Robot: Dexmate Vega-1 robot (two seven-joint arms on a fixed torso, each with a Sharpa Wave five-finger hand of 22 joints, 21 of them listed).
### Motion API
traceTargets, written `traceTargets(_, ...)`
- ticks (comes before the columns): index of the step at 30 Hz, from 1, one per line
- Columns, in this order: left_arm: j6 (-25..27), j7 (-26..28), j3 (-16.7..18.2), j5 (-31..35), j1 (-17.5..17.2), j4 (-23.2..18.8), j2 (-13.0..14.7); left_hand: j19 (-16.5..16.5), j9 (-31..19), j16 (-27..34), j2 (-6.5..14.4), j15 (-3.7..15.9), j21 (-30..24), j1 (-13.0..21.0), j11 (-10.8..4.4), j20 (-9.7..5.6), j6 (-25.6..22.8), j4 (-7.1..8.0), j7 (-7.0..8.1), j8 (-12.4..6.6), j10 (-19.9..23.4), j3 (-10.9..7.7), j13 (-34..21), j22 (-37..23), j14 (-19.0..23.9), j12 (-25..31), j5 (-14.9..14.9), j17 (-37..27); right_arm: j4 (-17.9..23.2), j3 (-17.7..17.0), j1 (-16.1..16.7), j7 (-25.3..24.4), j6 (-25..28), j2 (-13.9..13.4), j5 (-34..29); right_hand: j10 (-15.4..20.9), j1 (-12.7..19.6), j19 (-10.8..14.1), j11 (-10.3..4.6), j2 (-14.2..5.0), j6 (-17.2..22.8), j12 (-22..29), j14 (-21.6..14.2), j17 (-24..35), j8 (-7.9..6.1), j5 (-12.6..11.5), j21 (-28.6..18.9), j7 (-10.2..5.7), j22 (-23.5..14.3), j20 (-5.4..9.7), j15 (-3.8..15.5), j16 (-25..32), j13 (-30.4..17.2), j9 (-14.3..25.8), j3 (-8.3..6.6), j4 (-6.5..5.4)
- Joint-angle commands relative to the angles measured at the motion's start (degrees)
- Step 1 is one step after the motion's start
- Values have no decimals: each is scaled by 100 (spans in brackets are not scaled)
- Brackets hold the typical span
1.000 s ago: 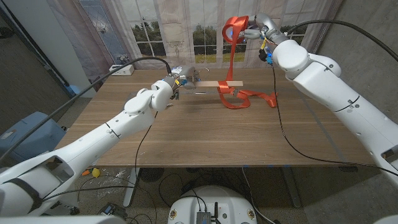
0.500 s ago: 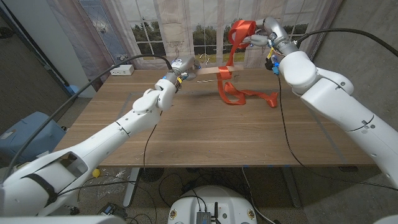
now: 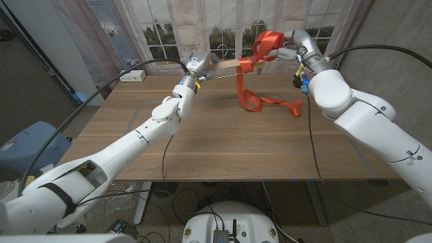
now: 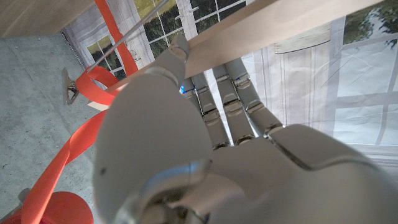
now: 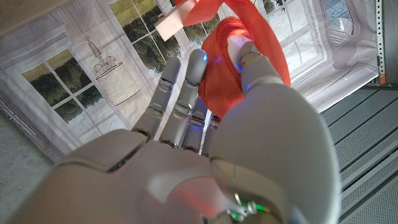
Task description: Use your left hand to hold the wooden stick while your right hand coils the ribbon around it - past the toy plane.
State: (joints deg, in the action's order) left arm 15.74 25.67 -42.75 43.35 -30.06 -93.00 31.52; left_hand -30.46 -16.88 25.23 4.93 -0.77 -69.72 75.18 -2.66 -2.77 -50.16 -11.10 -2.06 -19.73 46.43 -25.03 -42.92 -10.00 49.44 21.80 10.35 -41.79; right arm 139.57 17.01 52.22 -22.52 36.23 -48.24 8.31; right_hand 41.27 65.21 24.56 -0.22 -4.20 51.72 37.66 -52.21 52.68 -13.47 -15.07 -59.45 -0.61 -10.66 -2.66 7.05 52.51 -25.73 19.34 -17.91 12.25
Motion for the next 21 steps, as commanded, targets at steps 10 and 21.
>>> traceTargets(10,-129,719,-132,80,215,205,-182,2,-591,-1,71,1414,-85,2,-168,-414,-99,128,40,-4,218,-590,-25,-25,808,-23,216,-26,252,-566,1115,-108,75,1,528,1593,-12,15,-16,-96,1396,1760,-31,30,-29,-46,-66,478,-4,-38,14,8,-1042,256,-306,-264)
traceTargets(21,-426,1011,10,-109,131,76,-172,4,-597,-12,66,1409,-117,-9,-178,-426,-124,126,29,24,238,-603,-31,-23,856,-40,225,-36,-131,-633,1207,23,36,79,1099,1596,14,-4,-1,-115,1389,1745,-7,0,-16,-41,-93,500,-1,-60,-13,52,-1021,270,-280,-266)
